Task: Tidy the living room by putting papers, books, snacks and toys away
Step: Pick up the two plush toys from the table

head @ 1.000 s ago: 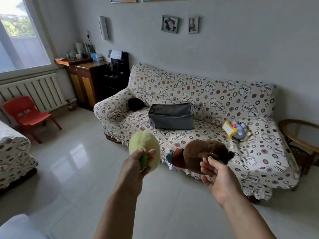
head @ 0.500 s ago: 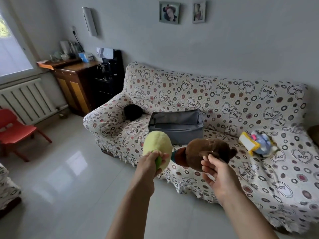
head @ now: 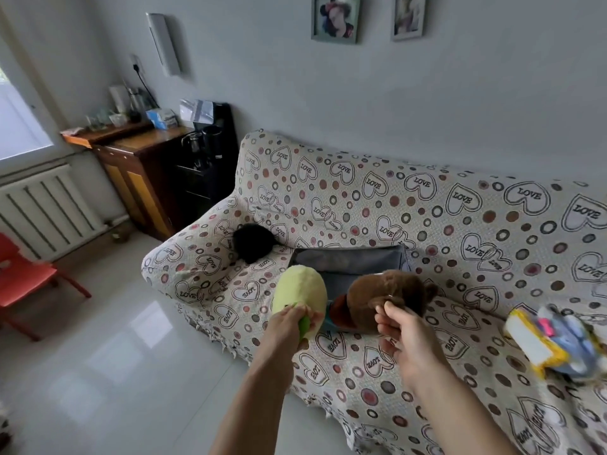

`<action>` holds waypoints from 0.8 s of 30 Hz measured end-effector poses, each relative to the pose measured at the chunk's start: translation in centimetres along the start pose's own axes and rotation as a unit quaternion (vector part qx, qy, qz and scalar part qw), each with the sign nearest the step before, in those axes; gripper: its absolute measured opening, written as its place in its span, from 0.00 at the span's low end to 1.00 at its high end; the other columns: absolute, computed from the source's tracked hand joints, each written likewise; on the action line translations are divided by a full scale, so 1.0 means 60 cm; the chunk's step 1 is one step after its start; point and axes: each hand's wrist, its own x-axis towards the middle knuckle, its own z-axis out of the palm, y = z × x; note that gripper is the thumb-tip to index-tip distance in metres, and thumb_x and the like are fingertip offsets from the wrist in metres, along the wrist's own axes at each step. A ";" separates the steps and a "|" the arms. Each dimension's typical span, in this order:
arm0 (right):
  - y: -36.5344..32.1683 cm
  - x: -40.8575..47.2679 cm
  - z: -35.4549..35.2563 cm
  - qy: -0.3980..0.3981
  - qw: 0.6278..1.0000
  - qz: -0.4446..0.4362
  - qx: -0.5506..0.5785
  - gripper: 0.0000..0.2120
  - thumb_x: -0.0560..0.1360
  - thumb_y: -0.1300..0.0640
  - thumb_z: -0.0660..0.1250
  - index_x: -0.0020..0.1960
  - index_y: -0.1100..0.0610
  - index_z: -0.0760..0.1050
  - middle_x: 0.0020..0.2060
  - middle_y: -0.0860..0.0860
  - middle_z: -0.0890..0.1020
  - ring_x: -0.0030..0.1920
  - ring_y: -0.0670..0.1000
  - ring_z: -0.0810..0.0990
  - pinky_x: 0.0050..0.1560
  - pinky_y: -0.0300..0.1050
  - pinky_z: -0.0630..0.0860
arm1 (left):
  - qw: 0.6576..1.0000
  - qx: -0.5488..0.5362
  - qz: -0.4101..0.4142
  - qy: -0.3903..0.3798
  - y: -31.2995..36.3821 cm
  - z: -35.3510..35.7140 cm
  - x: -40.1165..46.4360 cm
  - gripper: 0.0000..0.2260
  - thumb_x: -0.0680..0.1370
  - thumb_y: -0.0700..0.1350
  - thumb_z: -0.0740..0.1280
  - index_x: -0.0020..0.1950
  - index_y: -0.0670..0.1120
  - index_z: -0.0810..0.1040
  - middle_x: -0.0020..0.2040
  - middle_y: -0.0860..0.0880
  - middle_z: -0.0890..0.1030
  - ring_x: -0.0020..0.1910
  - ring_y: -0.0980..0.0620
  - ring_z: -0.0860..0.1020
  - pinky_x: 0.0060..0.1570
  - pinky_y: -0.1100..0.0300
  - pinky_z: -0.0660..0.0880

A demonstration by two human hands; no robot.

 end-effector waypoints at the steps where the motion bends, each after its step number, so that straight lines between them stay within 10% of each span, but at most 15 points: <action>1: -0.008 0.023 0.007 -0.002 1.000 0.000 -0.002 0.06 0.76 0.58 0.66 0.46 0.57 0.82 0.38 0.50 0.82 0.39 0.47 0.76 0.39 0.42 0.71 | 1.000 0.005 0.000 -0.001 0.009 0.007 0.023 0.09 0.82 0.42 0.58 0.45 0.44 0.75 0.47 0.46 0.84 0.46 0.51 0.78 0.44 0.58 0.69; 24: -0.132 0.543 0.135 0.110 0.987 0.079 -0.085 0.10 0.76 0.55 0.66 0.37 0.55 0.79 0.32 0.50 0.79 0.31 0.48 0.72 0.34 0.40 0.66 | 0.973 0.191 -0.073 -0.110 0.156 0.245 0.558 0.07 0.80 0.41 0.60 0.43 0.46 0.75 0.43 0.48 0.76 0.42 0.50 0.75 0.42 0.61 0.71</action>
